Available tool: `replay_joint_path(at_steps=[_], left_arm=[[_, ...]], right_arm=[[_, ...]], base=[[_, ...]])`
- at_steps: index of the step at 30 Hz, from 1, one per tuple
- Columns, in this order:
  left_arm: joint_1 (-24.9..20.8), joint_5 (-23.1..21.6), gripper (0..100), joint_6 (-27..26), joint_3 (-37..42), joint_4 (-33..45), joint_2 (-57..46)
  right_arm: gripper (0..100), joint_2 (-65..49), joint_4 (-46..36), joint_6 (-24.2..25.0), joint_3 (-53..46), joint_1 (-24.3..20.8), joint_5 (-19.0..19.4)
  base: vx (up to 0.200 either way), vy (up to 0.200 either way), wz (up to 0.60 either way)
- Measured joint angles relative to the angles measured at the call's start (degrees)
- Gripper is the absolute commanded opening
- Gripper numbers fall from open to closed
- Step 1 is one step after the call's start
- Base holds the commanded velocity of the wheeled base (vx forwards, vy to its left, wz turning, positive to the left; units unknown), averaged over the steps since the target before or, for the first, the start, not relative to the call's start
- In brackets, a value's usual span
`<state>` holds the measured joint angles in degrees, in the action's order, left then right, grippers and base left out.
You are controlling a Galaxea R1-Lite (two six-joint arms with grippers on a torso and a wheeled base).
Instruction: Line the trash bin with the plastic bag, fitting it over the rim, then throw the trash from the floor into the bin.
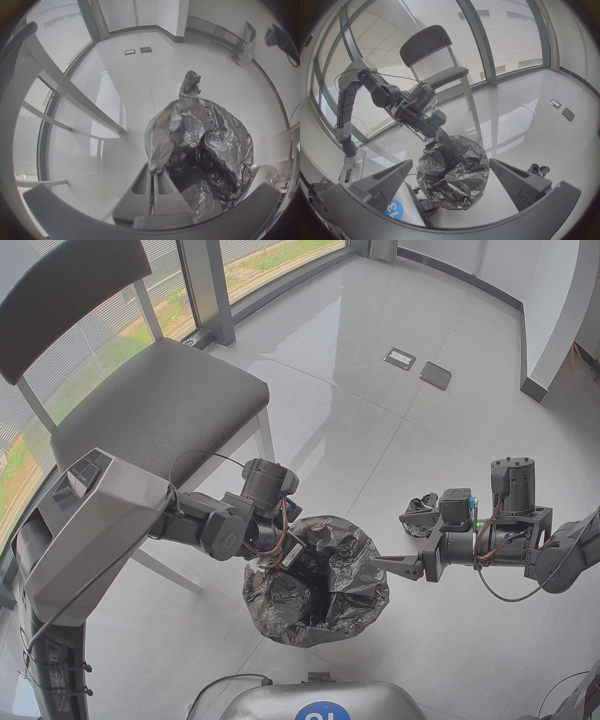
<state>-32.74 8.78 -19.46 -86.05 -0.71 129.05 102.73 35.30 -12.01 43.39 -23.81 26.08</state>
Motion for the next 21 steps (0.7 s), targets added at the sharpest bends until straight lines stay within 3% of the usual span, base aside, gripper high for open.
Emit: replay_joint_path(at_steps=[21], left_arm=[[3.9,2.1,0,4.3,-7.0,2.4,2.2]], right_arm=[[100,0.0,0.0,-0.6,-0.4,-0.3,0.0]], base=[[0.0,0.0,0.0]])
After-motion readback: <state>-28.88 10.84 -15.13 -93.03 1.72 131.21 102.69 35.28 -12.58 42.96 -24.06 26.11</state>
